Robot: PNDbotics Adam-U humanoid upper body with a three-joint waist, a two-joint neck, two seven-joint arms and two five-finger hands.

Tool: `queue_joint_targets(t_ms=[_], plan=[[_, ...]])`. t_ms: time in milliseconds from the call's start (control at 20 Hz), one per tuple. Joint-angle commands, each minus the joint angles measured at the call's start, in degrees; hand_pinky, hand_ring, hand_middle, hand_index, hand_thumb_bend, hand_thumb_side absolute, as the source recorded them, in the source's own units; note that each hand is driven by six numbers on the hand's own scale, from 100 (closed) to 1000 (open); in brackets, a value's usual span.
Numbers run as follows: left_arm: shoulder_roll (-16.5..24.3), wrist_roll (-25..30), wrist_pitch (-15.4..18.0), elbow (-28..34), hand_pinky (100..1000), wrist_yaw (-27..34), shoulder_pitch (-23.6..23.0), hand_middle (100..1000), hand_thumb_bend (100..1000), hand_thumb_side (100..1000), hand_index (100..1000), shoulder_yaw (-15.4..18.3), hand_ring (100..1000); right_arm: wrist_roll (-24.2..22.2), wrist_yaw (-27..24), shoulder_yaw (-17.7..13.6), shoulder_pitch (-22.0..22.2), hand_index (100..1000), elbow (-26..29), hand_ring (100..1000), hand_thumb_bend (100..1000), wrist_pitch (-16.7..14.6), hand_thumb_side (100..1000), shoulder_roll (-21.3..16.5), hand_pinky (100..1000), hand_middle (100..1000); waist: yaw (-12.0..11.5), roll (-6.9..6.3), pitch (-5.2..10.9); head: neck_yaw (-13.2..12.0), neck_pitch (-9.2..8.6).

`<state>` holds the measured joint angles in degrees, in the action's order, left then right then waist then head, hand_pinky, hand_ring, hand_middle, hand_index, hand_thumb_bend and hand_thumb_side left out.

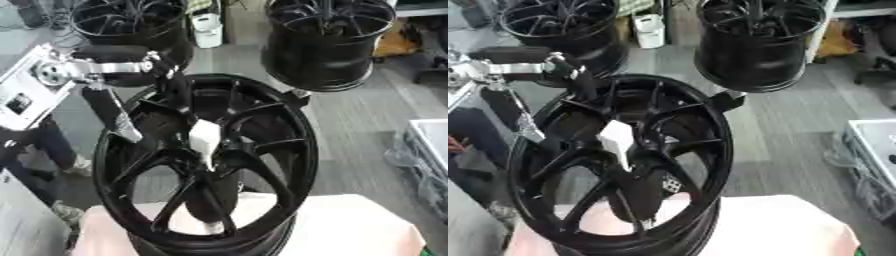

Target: Pull the pin out of the wheel hub.

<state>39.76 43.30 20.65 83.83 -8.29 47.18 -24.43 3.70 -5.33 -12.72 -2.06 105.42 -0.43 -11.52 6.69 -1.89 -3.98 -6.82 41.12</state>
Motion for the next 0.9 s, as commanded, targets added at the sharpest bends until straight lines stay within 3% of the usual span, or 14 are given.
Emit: queue_joint_targets(t_ms=[50, 600, 900], plan=[[-2.0, 4.9, 3.6, -3.7, 556, -2.1, 3.5, 699, 693, 353, 772, -1.0, 571, 0.0, -0.3, -0.2, -0.6, 931, 0.4, 798, 100, -0.1, 758, -1.2, 724, 803, -0.2, 0.09, 0.91, 0.5, -0.25], [-7.8, 1.1, 5.1, -11.6, 540, -11.5, 5.1, 677, 666, 321, 751, -1.3, 535, -0.8, -0.6, 0.3, -0.7, 934, 0.4, 799, 100, 0.0, 758, -1.0, 727, 805, 0.3, 0.45, 0.86, 0.0, -0.42], [-9.6, 2.9, 6.7, -13.6, 518, -11.7, 4.8, 628, 660, 322, 716, -1.9, 499, -1.0, -0.8, 0.3, -0.8, 934, 0.3, 801, 100, -0.1, 759, -0.9, 727, 808, 0.5, 0.60, 0.71, -0.1, -0.48]])
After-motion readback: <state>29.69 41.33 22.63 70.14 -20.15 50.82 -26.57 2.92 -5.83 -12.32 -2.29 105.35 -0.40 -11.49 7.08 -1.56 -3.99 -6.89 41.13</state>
